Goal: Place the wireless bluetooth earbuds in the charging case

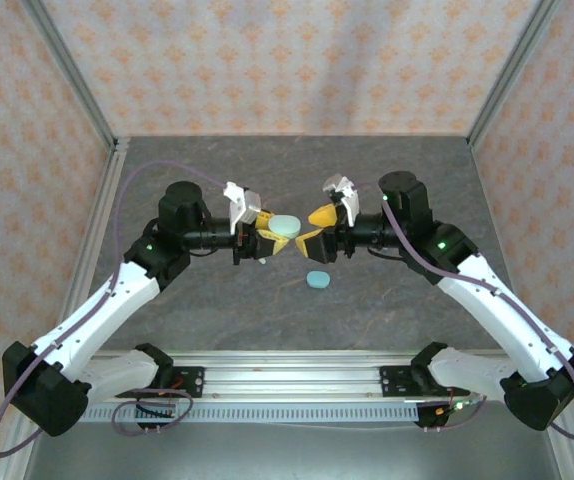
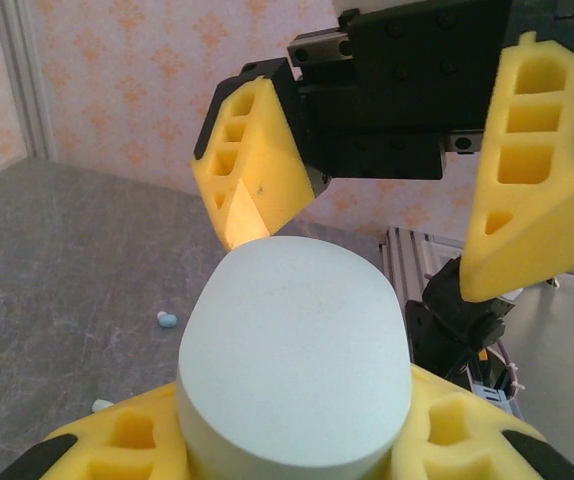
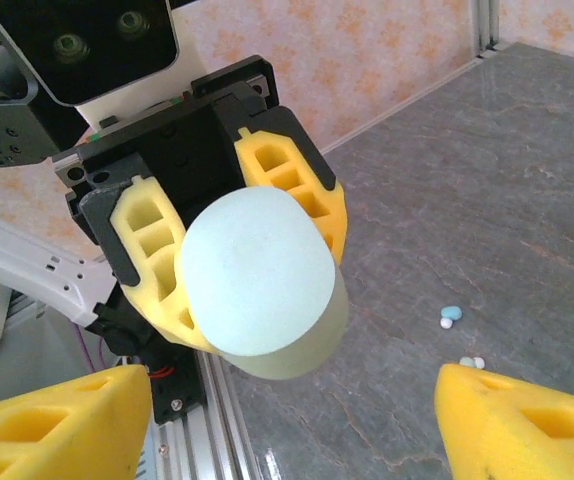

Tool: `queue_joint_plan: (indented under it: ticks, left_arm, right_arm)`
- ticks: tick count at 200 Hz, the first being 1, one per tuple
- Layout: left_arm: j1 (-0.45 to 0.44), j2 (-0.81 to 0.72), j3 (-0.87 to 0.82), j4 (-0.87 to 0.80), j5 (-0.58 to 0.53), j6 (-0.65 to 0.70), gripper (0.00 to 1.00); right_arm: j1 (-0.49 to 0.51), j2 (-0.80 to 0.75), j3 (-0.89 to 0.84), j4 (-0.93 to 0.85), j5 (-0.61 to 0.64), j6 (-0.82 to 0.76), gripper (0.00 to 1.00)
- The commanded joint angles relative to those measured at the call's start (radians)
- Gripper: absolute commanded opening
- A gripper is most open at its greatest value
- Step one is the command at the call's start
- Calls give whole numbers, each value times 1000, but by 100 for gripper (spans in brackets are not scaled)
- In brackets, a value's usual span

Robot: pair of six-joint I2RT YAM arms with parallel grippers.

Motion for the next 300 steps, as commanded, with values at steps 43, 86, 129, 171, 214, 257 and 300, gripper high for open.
queue_joint_plan:
  ticks: [43,86,129,171,214,257,300]
  left_arm:
    - [-4,-17,45,-41,48,24,17]
    - [-7,-12,53,-47,55,25,17]
    - [-16,-10,61,-62,57,34,16]
    - [-18,-8,67,-80,60,46,16]
    - [-20,-14,69,-87,65,46,16]
    - [-23,-24,67,-97,66,49,15]
    - [-23,-25,67,-97,68,49,14]
  right_arm:
    - [8,32,19,64,-65,-17,68]
    - [8,44,23,86,-64,1,64]
    - [9,68,32,114,-72,51,49]
    - [7,68,20,167,-71,111,46]
    - [8,71,23,178,-20,161,46]
    - [7,73,27,178,52,192,46]
    - [5,77,28,188,59,228,35]
